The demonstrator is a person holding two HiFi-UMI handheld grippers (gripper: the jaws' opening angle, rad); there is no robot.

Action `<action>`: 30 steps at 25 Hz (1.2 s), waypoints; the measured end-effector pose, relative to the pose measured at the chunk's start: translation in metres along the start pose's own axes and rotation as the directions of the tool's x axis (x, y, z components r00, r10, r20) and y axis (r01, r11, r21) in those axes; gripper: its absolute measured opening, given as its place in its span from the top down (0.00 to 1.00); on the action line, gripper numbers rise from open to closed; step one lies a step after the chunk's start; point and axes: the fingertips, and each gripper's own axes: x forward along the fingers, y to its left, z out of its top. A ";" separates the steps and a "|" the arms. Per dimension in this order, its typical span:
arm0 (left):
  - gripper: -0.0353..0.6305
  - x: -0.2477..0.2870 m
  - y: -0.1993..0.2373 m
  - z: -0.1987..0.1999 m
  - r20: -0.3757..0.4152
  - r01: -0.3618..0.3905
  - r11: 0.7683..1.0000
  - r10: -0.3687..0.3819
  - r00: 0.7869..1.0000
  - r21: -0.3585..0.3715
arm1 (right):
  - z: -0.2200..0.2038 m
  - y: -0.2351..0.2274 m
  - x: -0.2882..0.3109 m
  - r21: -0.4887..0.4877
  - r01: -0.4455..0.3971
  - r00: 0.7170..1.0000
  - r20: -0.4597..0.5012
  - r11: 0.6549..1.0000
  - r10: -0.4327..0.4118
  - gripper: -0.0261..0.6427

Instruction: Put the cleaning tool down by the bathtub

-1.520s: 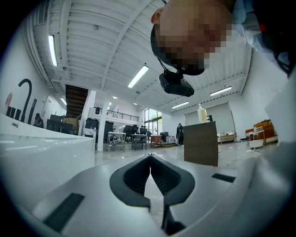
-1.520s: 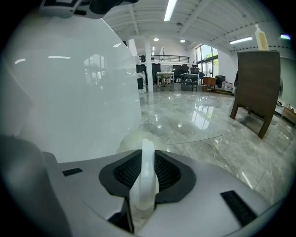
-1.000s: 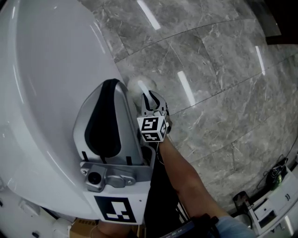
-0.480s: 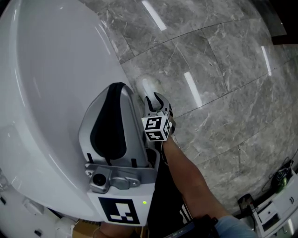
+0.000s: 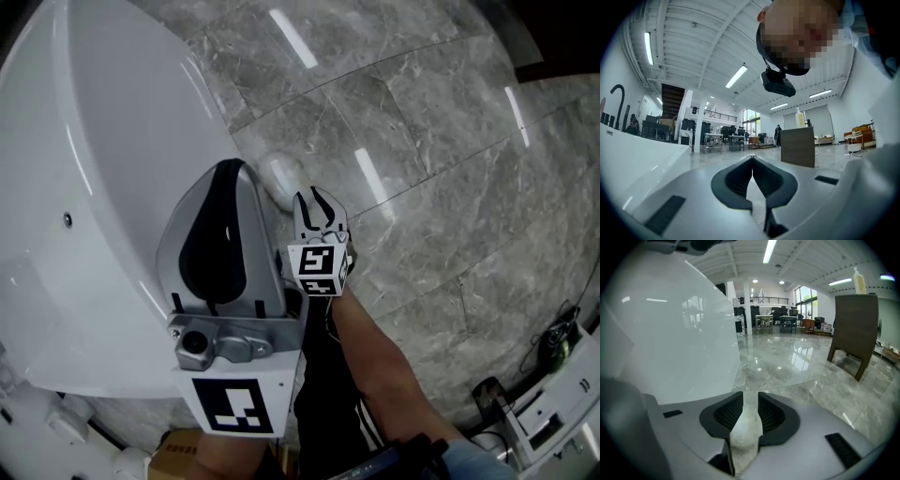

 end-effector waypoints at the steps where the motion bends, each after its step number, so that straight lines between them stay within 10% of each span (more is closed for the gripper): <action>1: 0.92 -0.002 -0.003 0.013 0.003 0.000 1.000 0.000 1.000 -0.004 | 0.018 -0.005 -0.016 0.005 0.009 1.000 0.021 1.000 -0.009 0.79; 8: 0.92 -0.014 -0.012 0.131 0.031 0.006 1.000 -0.006 0.999 0.014 | 0.185 -0.038 -0.151 0.044 0.079 0.978 0.190 0.996 -0.086 0.81; 15: 0.92 -0.027 -0.011 0.227 0.072 0.016 0.996 -0.022 0.997 0.083 | 0.340 -0.039 -0.262 0.031 0.093 0.887 0.451 0.995 -0.097 0.87; 30: 0.92 -0.032 -0.010 0.264 0.045 0.044 0.986 -0.052 0.998 0.159 | 0.425 -0.038 -0.338 -0.012 0.115 0.827 0.556 0.993 -0.089 0.94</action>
